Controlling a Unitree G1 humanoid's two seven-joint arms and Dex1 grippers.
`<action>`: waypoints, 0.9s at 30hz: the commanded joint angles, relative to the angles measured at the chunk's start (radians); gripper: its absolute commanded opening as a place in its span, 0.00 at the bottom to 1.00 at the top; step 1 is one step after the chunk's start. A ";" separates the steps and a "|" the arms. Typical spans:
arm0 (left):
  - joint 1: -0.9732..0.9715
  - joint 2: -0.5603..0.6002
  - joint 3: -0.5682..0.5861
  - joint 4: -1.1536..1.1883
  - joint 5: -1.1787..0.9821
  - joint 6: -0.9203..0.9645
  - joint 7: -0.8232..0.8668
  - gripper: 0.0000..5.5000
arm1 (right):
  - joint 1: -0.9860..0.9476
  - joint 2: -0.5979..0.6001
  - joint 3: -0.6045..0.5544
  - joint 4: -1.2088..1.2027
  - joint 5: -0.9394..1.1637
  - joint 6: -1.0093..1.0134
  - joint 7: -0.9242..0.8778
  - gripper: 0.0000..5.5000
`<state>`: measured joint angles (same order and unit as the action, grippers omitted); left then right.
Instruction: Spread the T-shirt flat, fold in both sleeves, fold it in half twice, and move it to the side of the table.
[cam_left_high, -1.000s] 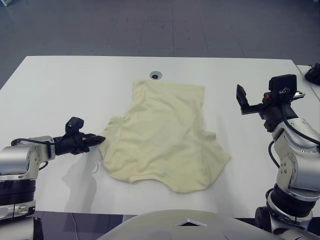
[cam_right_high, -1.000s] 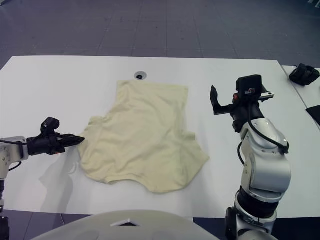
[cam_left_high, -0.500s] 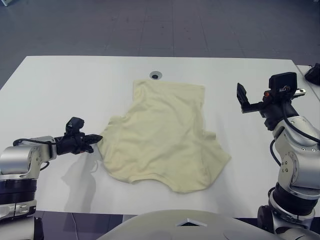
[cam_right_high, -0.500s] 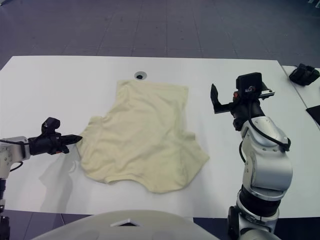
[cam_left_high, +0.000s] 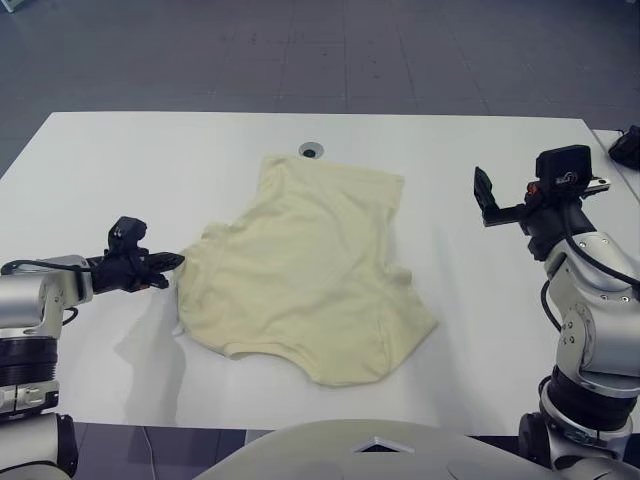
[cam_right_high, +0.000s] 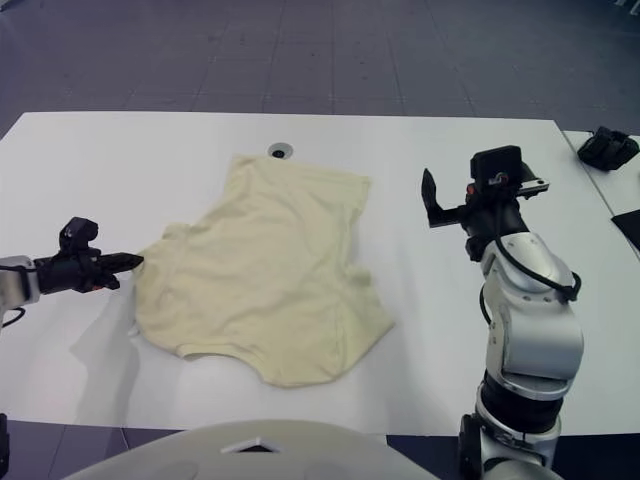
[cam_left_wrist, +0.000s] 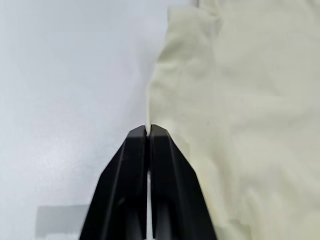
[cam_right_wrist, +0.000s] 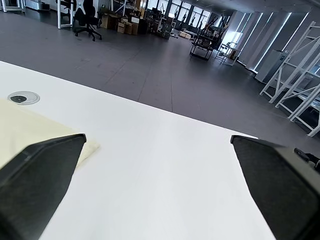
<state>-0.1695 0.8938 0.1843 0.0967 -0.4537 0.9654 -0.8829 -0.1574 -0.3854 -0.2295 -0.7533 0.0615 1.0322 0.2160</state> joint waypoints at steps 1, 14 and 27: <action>-0.028 0.058 -0.013 -0.077 -0.034 0.018 -0.070 0.00 | 0.022 0.018 0.010 -0.029 -0.002 -0.001 -0.025 0.98; -0.032 -0.038 -0.145 -0.303 -0.140 0.049 -0.115 0.00 | 0.003 0.022 0.035 -0.014 0.005 -0.011 -0.046 0.98; -0.082 -0.160 -0.010 -0.345 -0.275 0.153 0.046 0.32 | 0.050 0.028 -0.027 -0.063 0.078 0.081 0.008 0.98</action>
<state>-0.2287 0.7453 0.0971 -0.2394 -0.6894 1.0864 -0.8734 -0.1381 -0.3685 -0.2138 -0.7788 0.1004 1.0566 0.1992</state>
